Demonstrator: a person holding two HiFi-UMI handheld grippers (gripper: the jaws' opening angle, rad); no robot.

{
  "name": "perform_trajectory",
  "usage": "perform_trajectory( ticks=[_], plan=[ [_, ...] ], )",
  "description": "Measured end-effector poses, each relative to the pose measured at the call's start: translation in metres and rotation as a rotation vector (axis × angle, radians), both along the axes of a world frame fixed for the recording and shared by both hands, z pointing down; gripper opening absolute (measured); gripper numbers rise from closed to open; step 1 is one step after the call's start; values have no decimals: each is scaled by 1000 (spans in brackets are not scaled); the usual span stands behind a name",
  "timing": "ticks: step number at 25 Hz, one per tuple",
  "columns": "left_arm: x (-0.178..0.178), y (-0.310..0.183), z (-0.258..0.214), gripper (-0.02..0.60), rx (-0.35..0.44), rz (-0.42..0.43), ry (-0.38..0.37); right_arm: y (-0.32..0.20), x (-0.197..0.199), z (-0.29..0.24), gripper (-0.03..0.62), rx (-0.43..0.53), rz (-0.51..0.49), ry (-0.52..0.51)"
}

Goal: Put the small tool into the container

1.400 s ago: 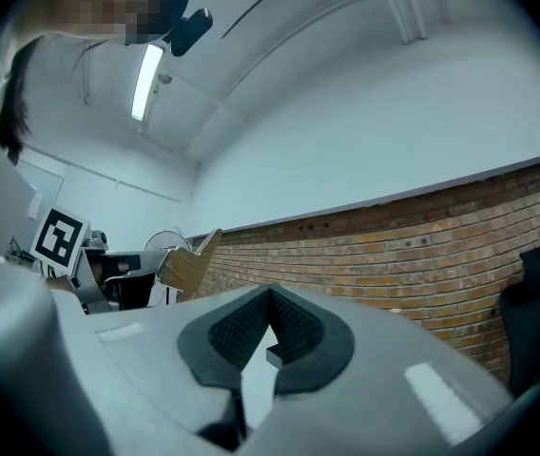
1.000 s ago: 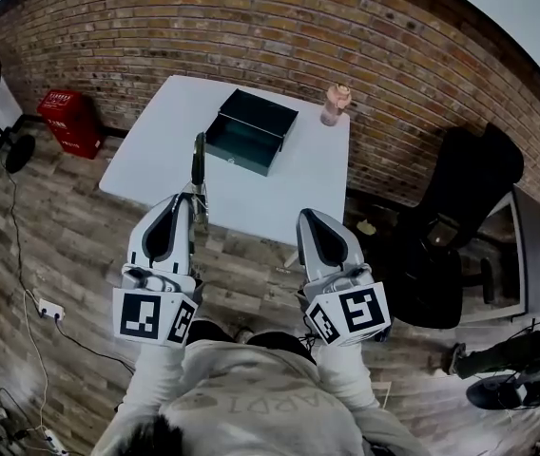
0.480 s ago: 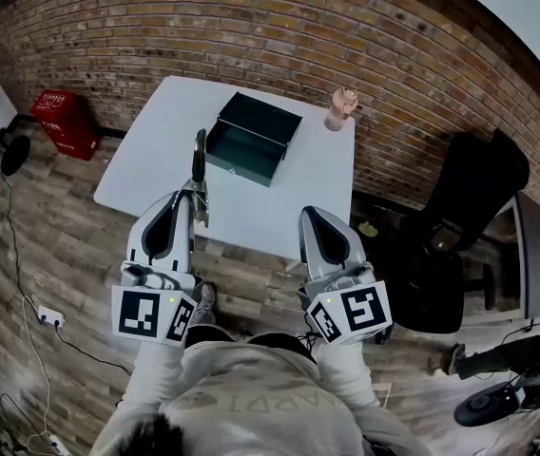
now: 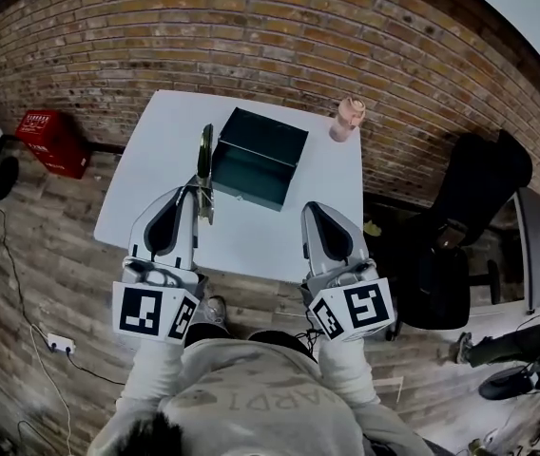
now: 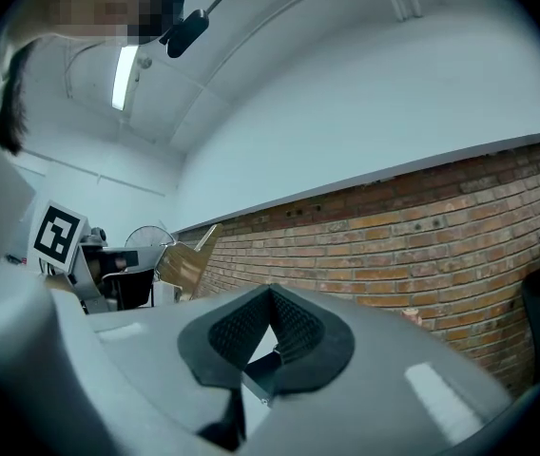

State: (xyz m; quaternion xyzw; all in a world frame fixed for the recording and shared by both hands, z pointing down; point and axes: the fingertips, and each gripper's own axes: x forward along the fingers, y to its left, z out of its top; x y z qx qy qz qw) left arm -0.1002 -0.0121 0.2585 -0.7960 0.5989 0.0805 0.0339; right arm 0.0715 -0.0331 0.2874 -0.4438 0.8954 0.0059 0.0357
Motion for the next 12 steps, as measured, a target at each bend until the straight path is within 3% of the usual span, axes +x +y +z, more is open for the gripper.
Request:
perform_trajectory(
  ticks=[12],
  plan=[
    [-42, -77, 8, 6, -16, 146, -49, -58, -45, 4, 11, -20, 117, -7]
  ],
)
